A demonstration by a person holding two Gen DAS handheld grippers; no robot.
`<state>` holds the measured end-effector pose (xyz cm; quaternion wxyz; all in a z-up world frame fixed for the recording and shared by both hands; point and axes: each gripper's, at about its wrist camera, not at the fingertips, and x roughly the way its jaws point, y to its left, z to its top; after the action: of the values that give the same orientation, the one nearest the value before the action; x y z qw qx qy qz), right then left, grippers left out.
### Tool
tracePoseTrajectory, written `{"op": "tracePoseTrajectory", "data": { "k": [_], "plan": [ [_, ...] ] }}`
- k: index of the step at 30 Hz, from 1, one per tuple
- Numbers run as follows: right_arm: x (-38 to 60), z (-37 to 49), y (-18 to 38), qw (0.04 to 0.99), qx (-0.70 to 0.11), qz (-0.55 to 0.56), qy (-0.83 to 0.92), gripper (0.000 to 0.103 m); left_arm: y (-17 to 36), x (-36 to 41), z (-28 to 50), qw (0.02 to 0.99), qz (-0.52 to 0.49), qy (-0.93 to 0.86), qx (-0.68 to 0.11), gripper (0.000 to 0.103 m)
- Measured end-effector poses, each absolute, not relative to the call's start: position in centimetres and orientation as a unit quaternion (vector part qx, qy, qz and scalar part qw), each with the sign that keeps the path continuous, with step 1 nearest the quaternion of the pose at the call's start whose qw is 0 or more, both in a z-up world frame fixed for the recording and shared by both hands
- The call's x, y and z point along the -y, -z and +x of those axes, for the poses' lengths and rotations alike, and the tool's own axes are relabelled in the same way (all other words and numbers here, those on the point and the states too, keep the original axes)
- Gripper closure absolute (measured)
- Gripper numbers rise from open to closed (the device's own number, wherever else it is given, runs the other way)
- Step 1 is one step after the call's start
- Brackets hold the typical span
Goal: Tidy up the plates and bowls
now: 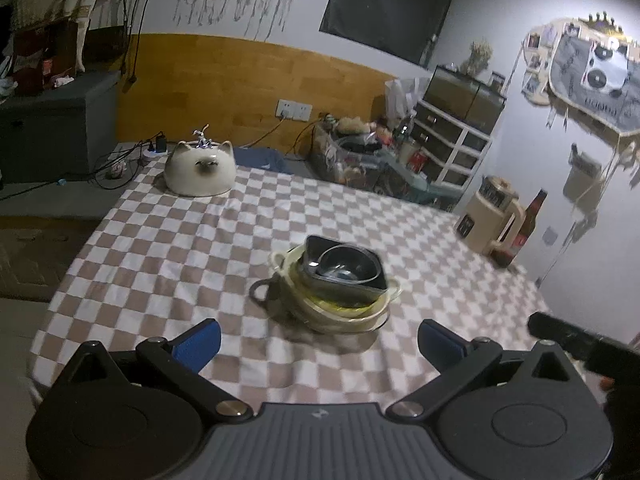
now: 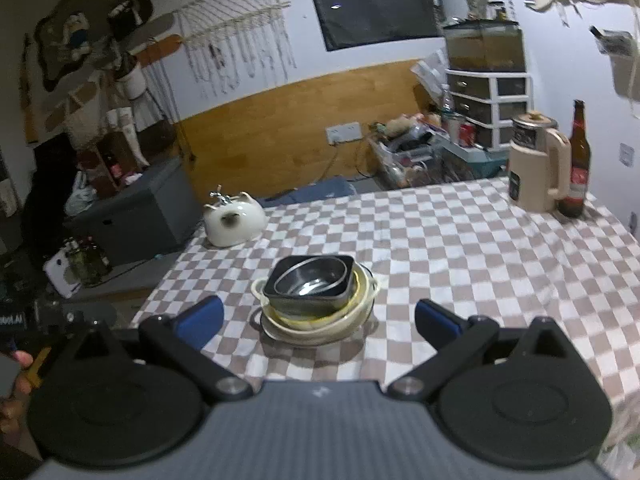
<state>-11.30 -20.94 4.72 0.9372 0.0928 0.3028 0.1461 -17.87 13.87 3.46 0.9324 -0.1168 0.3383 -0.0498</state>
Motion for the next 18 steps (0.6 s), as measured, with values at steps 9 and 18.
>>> {"op": "tracePoseTrajectory", "data": {
  "k": [9, 18],
  "plan": [
    [19.2, -12.4, -3.3, 0.944, -0.301, 0.089, -0.106, 0.001, -2.1, -15.6, -18.1, 0.929, -0.082, 0.074, -0.353, 0.0],
    [18.4, -12.6, -2.1, 0.951, -0.294, 0.047, -0.088, 0.001, -1.2, -15.7, -17.4, 0.928, -0.067, 0.081, -0.358, 0.0]
  ]
}}
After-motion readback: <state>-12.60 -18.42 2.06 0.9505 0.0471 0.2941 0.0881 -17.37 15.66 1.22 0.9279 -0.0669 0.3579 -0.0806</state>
